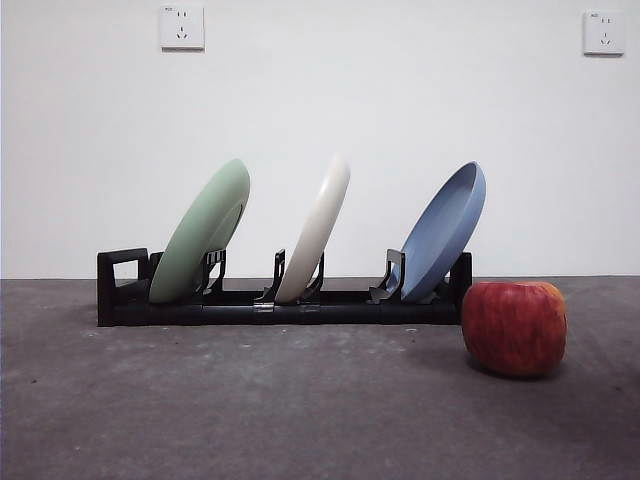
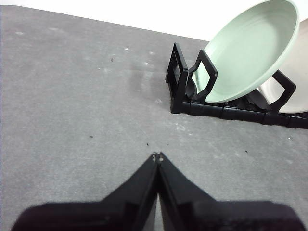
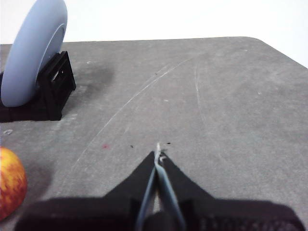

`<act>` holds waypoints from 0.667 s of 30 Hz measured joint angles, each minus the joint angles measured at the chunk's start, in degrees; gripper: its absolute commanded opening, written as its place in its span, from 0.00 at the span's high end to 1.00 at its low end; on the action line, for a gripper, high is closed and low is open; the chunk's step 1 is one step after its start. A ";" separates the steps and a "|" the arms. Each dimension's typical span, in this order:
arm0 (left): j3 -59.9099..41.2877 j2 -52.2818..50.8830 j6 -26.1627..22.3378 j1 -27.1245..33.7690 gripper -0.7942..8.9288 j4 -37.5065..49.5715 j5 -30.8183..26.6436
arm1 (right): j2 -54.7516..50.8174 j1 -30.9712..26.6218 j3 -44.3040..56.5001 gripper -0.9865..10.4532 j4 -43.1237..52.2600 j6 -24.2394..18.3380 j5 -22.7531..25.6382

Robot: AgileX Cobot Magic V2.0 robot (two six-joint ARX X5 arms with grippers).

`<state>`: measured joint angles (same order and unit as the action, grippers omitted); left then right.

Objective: Take the green plate from the plate rack,put the plate on the table,take the apple from the table,put the apple in the plate

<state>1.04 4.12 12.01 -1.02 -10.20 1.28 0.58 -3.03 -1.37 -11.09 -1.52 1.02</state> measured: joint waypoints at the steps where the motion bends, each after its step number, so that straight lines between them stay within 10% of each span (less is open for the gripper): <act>1: 0.00 0.00 0.00 0.00 0.92 0.00 0.00 | 0.00 0.00 0.00 0.91 0.00 0.00 -0.02; 9: 0.00 0.00 0.00 0.00 0.92 1.66 0.00 | 0.00 0.00 0.00 0.91 0.02 2.99 -0.09; 20: 1.84 0.26 4.70 0.00 0.92 3.76 7.67 | 0.09 0.00 -0.98 0.92 0.83 23.63 -2.25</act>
<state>2.87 4.38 16.71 -1.02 -6.44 8.95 0.67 -3.03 -2.35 -10.26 22.11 -1.23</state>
